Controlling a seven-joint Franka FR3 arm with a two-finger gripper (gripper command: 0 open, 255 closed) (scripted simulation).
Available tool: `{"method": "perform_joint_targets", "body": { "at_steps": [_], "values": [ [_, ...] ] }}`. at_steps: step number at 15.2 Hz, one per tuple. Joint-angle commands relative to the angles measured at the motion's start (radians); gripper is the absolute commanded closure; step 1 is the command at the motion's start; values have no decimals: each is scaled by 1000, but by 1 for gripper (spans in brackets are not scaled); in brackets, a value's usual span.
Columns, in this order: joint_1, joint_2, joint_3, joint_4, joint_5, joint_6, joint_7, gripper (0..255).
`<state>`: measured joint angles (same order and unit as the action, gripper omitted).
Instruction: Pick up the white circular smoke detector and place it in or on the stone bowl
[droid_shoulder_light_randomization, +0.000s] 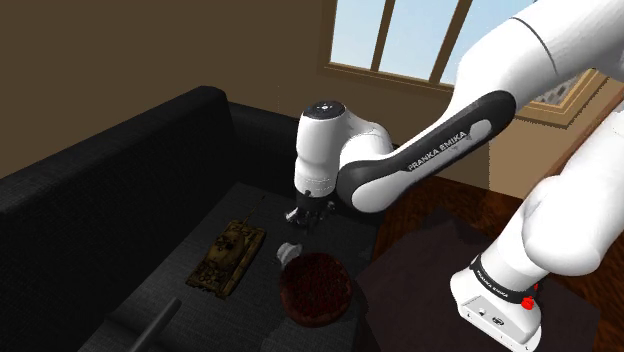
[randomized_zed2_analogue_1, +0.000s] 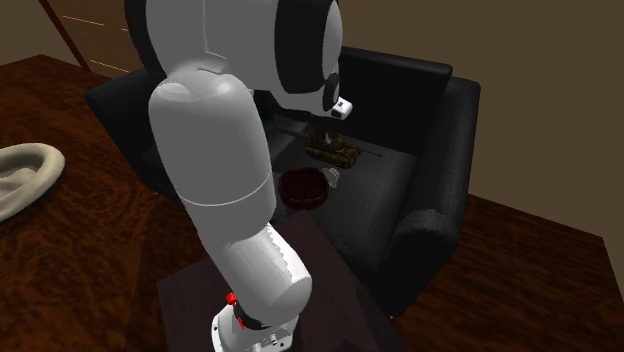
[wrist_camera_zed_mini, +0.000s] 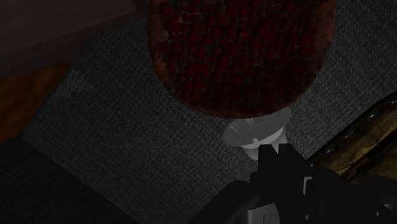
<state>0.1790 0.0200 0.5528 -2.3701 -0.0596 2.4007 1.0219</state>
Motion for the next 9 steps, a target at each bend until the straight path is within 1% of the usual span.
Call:
{"method": "perform_joint_targets", "body": {
  "at_steps": [1,2,3,4,9],
  "values": [
    [24,-46,25,-52,35,12,25,255],
    [36,-70,37,-73,55,13,34,255],
    [24,-54,24,-50,41,4,17,255],
    [24,-54,24,-50,41,4,17,0],
    [-11,157,-21,41,-103,61,-151,0]
  ]
}}
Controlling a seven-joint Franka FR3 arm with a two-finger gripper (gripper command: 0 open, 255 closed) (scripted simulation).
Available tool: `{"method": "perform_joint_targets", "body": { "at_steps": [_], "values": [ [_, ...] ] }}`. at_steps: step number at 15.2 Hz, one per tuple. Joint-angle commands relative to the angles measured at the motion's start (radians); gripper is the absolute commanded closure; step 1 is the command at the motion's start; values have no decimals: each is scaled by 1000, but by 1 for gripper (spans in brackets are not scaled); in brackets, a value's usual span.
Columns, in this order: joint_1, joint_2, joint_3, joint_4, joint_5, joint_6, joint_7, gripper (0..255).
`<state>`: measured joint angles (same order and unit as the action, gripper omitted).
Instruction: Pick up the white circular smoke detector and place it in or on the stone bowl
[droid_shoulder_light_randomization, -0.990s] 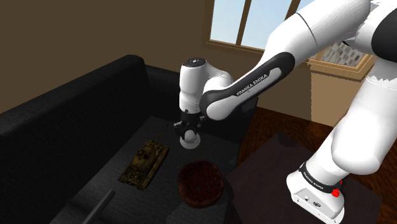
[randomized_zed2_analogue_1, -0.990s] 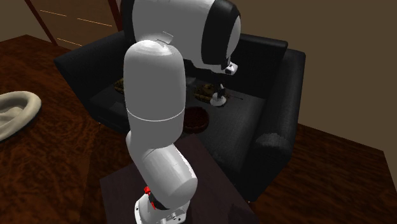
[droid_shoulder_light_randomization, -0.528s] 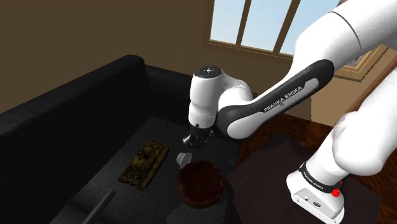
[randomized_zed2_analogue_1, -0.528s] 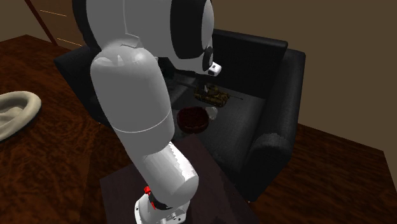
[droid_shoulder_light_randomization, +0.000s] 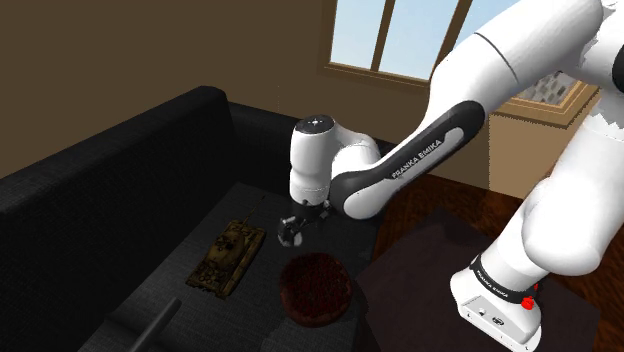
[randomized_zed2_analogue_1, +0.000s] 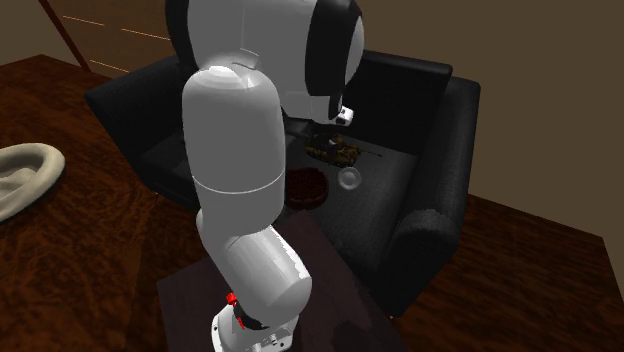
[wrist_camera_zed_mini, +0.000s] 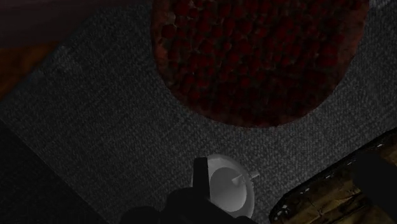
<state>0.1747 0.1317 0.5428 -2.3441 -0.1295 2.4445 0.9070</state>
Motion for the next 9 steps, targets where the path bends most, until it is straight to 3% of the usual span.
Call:
{"method": "perform_joint_targets", "body": {
  "at_steps": [1,9],
  "values": [
    [-10,89,-21,40,-63,22,-67,0],
    [4,439,-95,309,-256,2,-327,0]
  ]
}}
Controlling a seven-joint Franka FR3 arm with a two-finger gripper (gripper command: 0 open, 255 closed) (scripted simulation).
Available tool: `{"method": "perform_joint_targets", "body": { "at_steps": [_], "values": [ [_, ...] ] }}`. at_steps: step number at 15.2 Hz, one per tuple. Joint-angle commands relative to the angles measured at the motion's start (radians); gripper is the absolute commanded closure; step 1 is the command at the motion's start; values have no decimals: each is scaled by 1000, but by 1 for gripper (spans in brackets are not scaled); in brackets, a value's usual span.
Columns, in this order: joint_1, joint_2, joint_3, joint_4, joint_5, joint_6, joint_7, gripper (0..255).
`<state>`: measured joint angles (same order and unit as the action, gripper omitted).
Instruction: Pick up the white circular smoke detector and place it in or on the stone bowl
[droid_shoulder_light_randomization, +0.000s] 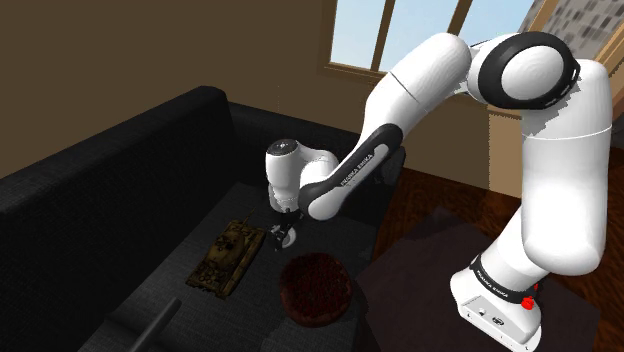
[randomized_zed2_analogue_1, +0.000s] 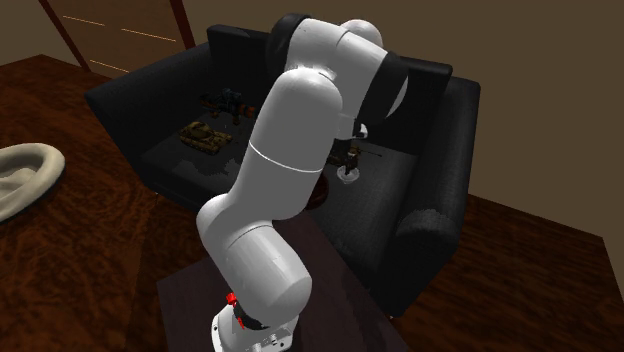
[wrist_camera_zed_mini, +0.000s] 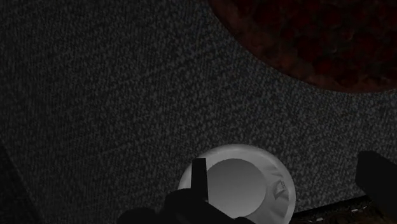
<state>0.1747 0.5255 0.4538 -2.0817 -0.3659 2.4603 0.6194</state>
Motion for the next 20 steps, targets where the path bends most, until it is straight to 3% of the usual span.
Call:
{"method": "perform_joint_targets", "body": {
  "at_steps": [1,8,16,17,20],
  "values": [
    [6,57,-8,57,-24,-16,-48,0],
    [37,137,-52,69,-72,51,-17,0],
    [36,137,-51,69,-72,51,-17,0],
    [36,137,-51,71,-72,49,-17,255],
    [38,139,-51,73,-72,48,-16,255]
  ]
}}
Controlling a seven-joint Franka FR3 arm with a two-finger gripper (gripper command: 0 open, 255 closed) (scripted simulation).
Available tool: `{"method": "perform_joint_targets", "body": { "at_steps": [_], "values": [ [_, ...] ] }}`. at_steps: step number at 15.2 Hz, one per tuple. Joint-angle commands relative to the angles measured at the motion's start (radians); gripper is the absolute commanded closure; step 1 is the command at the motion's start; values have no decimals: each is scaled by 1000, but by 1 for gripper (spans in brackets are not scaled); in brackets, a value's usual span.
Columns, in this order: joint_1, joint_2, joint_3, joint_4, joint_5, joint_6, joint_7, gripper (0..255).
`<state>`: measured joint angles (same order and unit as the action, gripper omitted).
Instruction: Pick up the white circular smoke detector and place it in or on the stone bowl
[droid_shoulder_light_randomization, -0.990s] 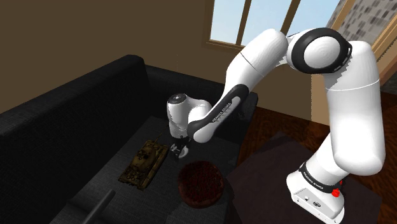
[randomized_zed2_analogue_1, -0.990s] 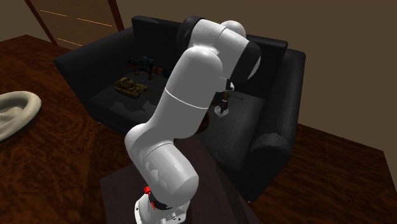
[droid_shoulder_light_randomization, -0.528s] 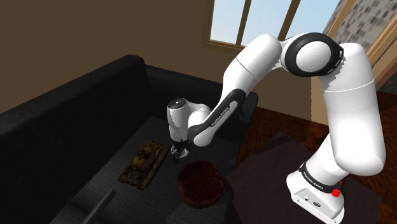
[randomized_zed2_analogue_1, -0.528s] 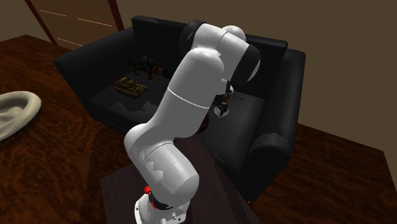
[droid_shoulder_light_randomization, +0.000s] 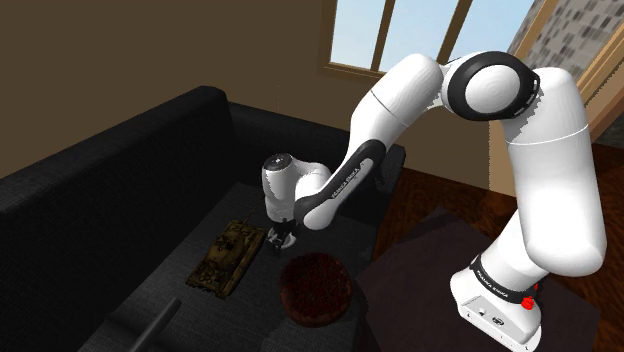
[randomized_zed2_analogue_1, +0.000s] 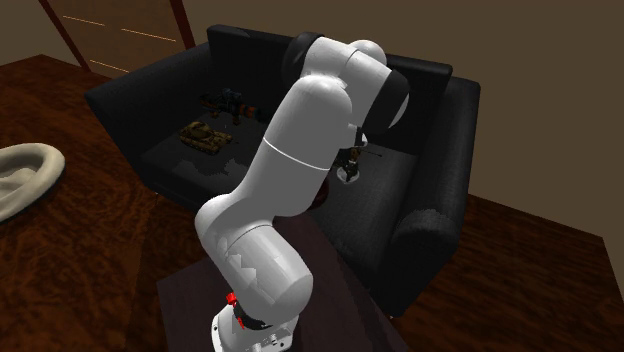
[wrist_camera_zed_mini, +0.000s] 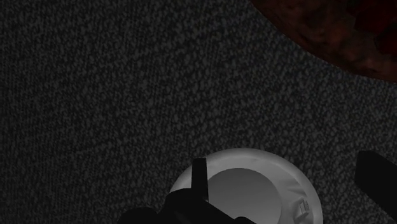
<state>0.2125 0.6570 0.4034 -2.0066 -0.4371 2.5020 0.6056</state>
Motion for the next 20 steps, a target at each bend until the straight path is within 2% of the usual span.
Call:
{"method": "perform_joint_targets", "body": {
  "at_steps": [1,6,16,17,18,19,20],
  "values": [
    [3,10,0,3,-1,5,0,255],
    [-3,6,0,-6,-2,9,-3,255],
    [-41,-89,49,-34,49,-56,-36,255],
    [-41,-89,49,-34,49,-56,-36,0],
    [148,-94,-62,0,-141,-106,156,0],
    [341,-69,-171,52,-300,-195,317,0],
    [502,-10,-245,121,-439,-319,447,0]
  ]
}}
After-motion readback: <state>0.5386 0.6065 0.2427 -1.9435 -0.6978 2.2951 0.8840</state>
